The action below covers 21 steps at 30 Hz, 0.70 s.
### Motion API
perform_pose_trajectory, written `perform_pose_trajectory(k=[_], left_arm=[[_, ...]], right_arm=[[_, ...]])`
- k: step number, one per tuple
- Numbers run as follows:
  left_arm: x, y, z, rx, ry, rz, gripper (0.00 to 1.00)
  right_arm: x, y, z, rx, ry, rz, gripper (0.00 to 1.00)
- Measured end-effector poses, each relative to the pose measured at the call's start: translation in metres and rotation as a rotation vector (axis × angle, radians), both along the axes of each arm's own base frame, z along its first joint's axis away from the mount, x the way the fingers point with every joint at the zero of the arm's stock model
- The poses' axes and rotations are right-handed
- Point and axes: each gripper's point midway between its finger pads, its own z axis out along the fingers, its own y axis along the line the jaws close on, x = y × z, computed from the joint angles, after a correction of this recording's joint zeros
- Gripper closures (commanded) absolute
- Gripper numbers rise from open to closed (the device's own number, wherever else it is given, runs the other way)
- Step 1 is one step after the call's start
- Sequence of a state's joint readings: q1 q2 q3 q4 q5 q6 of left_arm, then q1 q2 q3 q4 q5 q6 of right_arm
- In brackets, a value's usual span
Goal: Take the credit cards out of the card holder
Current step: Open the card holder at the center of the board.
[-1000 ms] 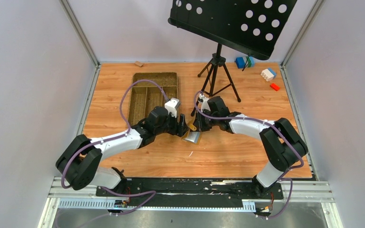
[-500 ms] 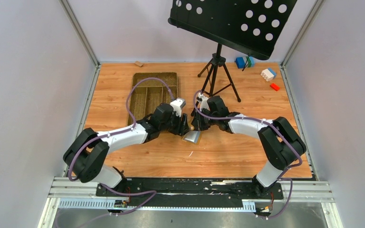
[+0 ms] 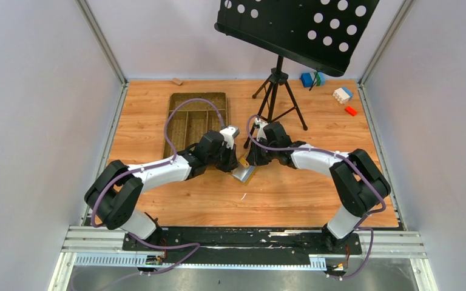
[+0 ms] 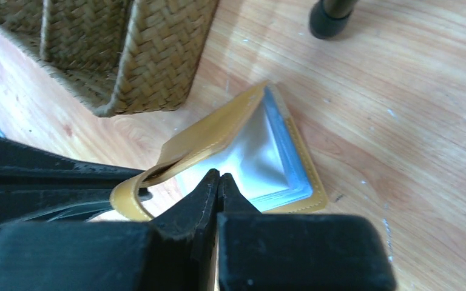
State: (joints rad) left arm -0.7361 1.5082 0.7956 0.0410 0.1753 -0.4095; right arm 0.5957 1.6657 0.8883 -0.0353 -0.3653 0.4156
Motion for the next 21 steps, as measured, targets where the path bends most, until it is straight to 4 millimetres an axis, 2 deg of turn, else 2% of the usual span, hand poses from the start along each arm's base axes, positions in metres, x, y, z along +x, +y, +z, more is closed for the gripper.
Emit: perform_pose_trajectory(k=[9,12,16,21], left_arm=[[-0.003,-0.007,0.005,-0.054,0.021,-0.020,0.94],[-0.009,-0.014,0.009,-0.113,0.044,-0.042,0.94],[-0.017,-0.018,0.009,-0.159,0.080,-0.059,0.94],[-0.015,-0.017,0.008,-0.158,0.086,-0.046,0.90]], right_arm=[[0.010,-0.023,-0.014,-0.140,0.016,-0.099,0.98],[0.012,-0.032,-0.019,-0.180,0.024,-0.132,0.87],[0.014,-0.042,-0.021,-0.212,0.030,-0.167,0.59],[0.013,-0.053,-0.007,-0.203,0.001,-0.203,0.58]])
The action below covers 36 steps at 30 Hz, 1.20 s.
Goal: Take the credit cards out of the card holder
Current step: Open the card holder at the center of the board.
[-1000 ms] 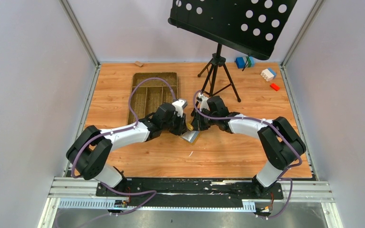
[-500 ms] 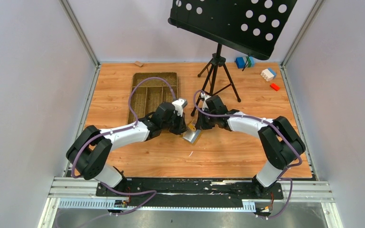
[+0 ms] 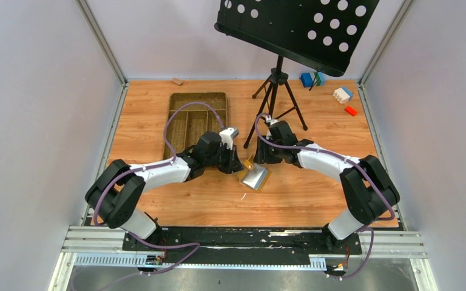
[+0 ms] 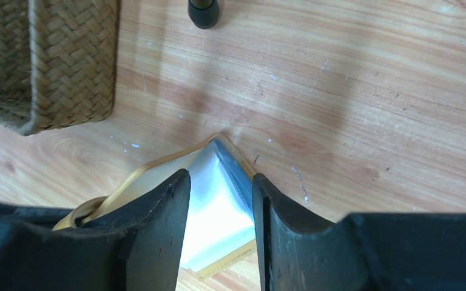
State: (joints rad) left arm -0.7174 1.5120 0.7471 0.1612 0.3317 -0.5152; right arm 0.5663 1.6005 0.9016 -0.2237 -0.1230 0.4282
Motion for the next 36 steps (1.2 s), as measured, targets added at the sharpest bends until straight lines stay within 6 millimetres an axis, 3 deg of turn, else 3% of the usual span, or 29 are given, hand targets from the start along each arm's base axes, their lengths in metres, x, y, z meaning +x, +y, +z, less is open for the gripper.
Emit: perform_pose_trajectory(k=[2,5,8,11,16,22,26,29,36], left_arm=[[0.000,0.000,-0.003,0.005,0.003,0.001,0.85],[0.005,-0.002,-0.005,0.011,0.001,0.005,0.67],[0.008,-0.002,-0.015,0.040,0.011,0.013,0.57],[0.006,0.001,-0.025,0.066,0.036,0.014,0.51],[0.005,0.002,-0.028,0.075,0.043,0.012,0.50],[0.005,-0.001,-0.040,0.086,0.071,0.000,0.56],[0.003,-0.001,-0.047,0.096,0.086,-0.005,0.85],[0.004,-0.001,-0.046,0.097,0.076,-0.008,1.00],[0.007,0.005,-0.043,0.097,0.037,0.021,1.00]], right_arm=[[-0.001,0.002,0.006,0.025,-0.012,0.010,0.62],[-0.004,0.009,0.009,0.071,-0.007,0.041,0.70],[-0.008,0.017,0.007,0.105,0.016,0.072,0.73],[-0.014,0.023,-0.001,0.126,0.054,0.103,0.74],[-0.019,0.030,-0.001,0.160,0.076,0.138,0.74],[-0.018,0.033,0.002,0.178,0.066,0.148,0.76],[-0.015,0.030,0.003,0.166,0.050,0.133,0.79],[-0.011,0.024,0.010,0.148,0.012,0.104,0.81],[-0.007,-0.003,0.041,0.112,-0.134,0.001,0.78]])
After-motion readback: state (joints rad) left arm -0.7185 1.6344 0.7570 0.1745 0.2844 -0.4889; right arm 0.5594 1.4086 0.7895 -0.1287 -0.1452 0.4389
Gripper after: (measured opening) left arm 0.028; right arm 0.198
